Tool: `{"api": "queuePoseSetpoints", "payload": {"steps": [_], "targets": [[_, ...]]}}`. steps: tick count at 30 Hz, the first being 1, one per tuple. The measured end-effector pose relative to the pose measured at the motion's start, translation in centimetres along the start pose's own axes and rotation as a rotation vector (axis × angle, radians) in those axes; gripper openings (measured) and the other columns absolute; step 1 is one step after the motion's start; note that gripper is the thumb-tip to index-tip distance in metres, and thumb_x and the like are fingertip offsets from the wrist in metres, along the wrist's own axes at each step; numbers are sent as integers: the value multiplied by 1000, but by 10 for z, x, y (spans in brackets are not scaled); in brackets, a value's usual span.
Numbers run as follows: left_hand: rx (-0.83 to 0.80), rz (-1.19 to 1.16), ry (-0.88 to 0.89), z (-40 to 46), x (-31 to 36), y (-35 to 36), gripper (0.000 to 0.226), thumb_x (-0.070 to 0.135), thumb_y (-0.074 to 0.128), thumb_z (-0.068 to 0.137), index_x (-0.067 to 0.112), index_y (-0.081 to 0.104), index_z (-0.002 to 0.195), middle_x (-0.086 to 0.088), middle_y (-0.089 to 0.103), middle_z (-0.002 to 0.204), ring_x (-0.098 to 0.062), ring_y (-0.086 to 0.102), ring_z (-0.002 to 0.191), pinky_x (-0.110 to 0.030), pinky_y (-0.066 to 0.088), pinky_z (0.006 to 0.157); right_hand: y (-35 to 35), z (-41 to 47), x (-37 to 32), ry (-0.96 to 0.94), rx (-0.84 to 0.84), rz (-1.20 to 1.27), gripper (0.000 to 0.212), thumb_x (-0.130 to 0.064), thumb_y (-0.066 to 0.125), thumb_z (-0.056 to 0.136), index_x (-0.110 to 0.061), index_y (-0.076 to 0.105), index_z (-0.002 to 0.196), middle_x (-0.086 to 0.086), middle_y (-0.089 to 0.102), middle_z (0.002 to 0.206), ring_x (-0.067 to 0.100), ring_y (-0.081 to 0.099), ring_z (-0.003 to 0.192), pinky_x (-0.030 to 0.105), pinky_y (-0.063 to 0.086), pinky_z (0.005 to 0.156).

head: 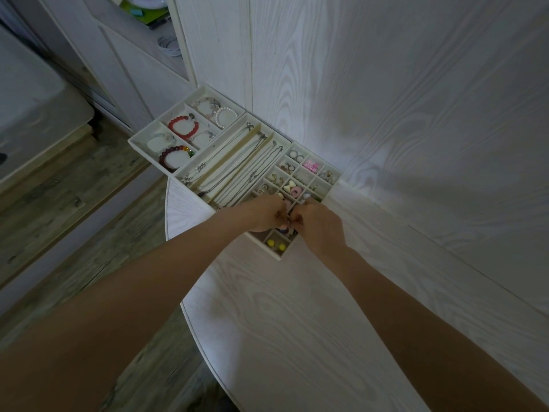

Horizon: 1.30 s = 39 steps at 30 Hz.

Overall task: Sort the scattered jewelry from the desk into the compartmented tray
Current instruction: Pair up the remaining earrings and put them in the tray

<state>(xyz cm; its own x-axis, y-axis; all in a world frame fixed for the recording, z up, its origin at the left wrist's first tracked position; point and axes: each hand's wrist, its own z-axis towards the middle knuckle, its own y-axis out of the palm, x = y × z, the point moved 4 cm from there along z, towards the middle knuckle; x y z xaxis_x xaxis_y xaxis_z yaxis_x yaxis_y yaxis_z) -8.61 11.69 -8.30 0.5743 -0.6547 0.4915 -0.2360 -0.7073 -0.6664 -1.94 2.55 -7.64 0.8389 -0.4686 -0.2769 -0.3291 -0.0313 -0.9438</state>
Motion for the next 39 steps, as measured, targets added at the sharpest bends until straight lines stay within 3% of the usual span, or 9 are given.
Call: {"api": "queuePoseSetpoints", "payload": {"steps": [3, 7, 11, 16, 20, 23, 29, 32, 39], "targets": [[-8, -19, -26, 2, -4, 1, 14, 16, 53, 94, 5, 62, 93, -7, 53, 80, -19, 49, 78, -26, 37, 68, 0, -2, 1, 2, -4, -4, 19, -23, 54, 94, -17, 69, 105, 2, 58, 108, 19, 58, 92, 21, 34, 66], [50, -118, -41, 1, -12, -1, 15, 15, 53, 94, 5, 62, 86, 1, 49, 66, -8, 43, 60, -16, 31, 52, 3, -4, 1, 16, -8, -1, 20, -25, 55, 93, -16, 68, 105, 2, 59, 107, 18, 59, 90, 22, 38, 67], [87, -189, -27, -3, -19, -1, 20, 14, 55, 93, 4, 70, 102, -1, 63, 89, -9, 52, 82, -18, 38, 73, 5, -4, -4, 20, 28, -37, 17, -20, 54, 94, -14, 68, 102, 3, 59, 105, 21, 62, 85, 26, 45, 67], [103, -230, -32, -4, -20, 0, 20, 12, 55, 93, 2, 69, 104, -7, 66, 93, -18, 59, 94, -16, 37, 71, 7, -7, -9, -30, 33, -71, 20, -19, 50, 96, -11, 66, 106, 5, 60, 107, 22, 62, 83, 26, 41, 63], [97, -234, -58, -2, -20, 3, 20, 14, 57, 93, 3, 69, 104, -10, 67, 103, -21, 60, 100, -22, 41, 80, 3, -7, -2, -25, 0, -40, 21, -24, 52, 95, -17, 68, 107, 0, 60, 108, 18, 61, 90, 21, 38, 65], [84, -209, -55, 0, -18, 5, 19, 14, 56, 93, 2, 68, 101, -6, 65, 91, -18, 58, 91, -26, 43, 79, 5, -9, -1, 16, 16, 1, 17, -23, 53, 95, -16, 66, 102, 1, 59, 106, 18, 59, 89, 22, 38, 65], [143, -165, -59, 2, -12, 4, 17, 14, 52, 95, 3, 64, 94, 2, 47, 67, -15, 47, 73, -17, 30, 52, 5, -12, -2, 61, 46, 0, 16, -20, 51, 96, -15, 65, 99, 2, 58, 102, 18, 57, 86, 24, 39, 63], [133, -194, -61, 3, -13, 3, 22, 16, 53, 95, -1, 67, 96, -1, 53, 71, -12, 48, 69, -17, 30, 52, 3, -16, -5, -15, 55, -68, 20, -20, 48, 97, -14, 66, 100, 3, 60, 103, 19, 60, 80, 27, 47, 64], [100, -263, -107, 9, -15, 3, 21, 20, 55, 94, 4, 64, 84, -9, 51, 71, -18, 50, 68, -24, 38, 61, -5, -11, 3, -2, 17, -57, 20, -26, 52, 95, -19, 67, 106, 0, 58, 106, 18, 59, 90, 23, 41, 65]]}}
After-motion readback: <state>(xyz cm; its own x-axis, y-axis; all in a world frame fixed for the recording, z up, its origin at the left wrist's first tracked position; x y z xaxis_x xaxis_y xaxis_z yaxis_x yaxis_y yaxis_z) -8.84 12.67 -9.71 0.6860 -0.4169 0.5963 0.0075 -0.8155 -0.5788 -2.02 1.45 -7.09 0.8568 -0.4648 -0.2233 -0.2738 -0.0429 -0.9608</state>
